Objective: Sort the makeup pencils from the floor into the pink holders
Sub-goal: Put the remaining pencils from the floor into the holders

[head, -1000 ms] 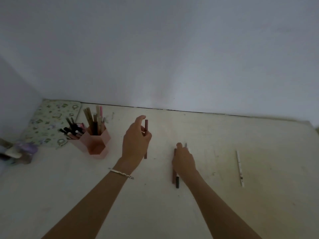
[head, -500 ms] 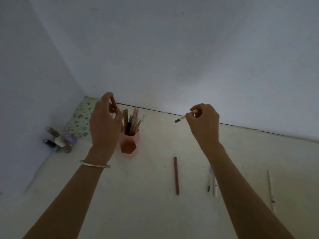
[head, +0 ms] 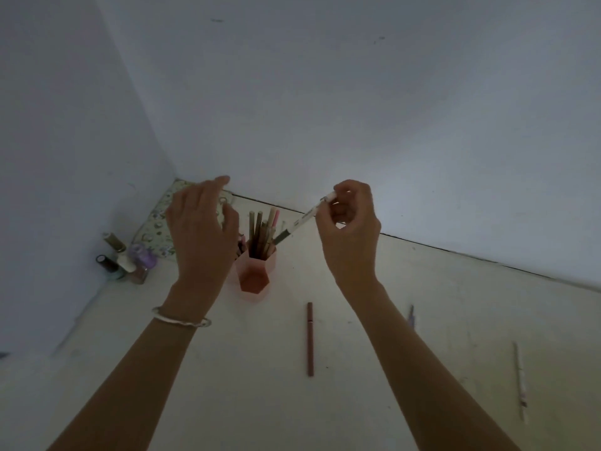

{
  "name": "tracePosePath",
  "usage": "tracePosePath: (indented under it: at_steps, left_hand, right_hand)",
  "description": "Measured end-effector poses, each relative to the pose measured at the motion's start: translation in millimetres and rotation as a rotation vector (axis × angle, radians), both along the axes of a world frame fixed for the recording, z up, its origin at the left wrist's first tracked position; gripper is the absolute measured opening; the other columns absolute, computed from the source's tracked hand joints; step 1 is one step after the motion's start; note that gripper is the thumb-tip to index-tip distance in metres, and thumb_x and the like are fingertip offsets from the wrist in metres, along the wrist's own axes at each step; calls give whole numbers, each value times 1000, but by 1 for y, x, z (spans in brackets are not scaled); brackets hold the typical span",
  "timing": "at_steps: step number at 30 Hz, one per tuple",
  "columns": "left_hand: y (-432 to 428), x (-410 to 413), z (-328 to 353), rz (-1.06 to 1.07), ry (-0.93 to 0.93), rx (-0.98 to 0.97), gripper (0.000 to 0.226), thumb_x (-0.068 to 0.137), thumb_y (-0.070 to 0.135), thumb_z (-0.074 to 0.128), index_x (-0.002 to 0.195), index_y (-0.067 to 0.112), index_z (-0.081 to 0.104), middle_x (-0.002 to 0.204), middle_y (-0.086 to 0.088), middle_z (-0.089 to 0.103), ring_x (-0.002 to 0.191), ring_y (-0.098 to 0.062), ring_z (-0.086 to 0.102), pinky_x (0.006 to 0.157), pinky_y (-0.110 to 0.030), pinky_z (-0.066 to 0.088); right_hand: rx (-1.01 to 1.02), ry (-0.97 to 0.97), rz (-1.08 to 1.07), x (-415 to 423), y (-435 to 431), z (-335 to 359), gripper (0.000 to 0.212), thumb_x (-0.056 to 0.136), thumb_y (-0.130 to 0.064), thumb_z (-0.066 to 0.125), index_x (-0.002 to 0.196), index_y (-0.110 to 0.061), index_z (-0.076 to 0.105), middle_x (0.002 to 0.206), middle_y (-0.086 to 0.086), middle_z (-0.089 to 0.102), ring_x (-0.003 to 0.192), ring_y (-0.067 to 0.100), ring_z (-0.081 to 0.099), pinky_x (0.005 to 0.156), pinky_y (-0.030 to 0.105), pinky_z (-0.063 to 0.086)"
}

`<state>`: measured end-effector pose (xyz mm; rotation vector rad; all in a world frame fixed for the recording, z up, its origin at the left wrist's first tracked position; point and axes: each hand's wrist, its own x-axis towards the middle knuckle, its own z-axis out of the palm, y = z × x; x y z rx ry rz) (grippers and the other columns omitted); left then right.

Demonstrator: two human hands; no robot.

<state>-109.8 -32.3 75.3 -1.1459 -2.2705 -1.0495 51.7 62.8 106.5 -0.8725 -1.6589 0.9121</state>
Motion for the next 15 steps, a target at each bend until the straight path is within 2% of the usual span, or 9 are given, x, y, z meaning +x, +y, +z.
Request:
tracePosePath:
  at_steps: [4, 7, 9, 11, 13, 15]
  left_hand:
    - [-7, -1, 16, -49, -81, 84, 40, 83, 3, 54, 122, 11, 60, 110, -6, 66, 105, -23, 54, 97, -36, 38]
    - [-11, 8, 15, -106, -195, 81, 41, 82, -3, 53, 121, 7, 60, 106, -7, 64, 97, -24, 58, 91, -41, 47]
    - [-12, 18, 12, -124, -260, 67, 38, 83, -2, 52, 118, 10, 61, 104, -3, 63, 89, -18, 59, 82, -36, 52]
    - [-13, 33, 6, -137, -334, 50, 26, 84, 6, 51, 107, 17, 60, 97, 4, 63, 78, -10, 58, 70, -22, 52]
    - [-14, 53, -5, -170, -431, -68, 10, 83, 16, 53, 92, 22, 55, 81, 9, 60, 68, -6, 56, 60, -11, 42]
    - [-14, 76, -27, -244, -495, -369, 7, 85, 22, 56, 90, 22, 51, 78, 7, 59, 67, -8, 57, 58, -14, 42]
  right_hand:
    - [28, -103, 86, -20, -14, -24, 27, 88, -7, 62, 93, -30, 49, 77, -10, 58, 63, 7, 59, 57, 17, 49]
    - [69, -305, 186, -31, -22, -52, 14, 92, -9, 59, 99, -21, 55, 83, -8, 61, 67, 8, 58, 64, 24, 52]
    - [151, -461, 244, -33, -26, -68, 11, 92, -8, 59, 103, -9, 62, 97, 2, 64, 79, 15, 60, 73, 29, 53]
    - [237, -500, 248, -30, -26, -76, 14, 88, -7, 63, 101, -4, 68, 107, 8, 61, 84, 18, 61, 75, 28, 53]
    - [245, -445, 172, -22, -21, -75, 19, 85, -5, 63, 103, -6, 68, 107, 7, 59, 77, 11, 57, 69, 19, 50]
    - [224, -380, 64, -10, -11, -70, 23, 84, 0, 59, 104, -7, 66, 103, 3, 59, 70, 5, 50, 64, 12, 43]
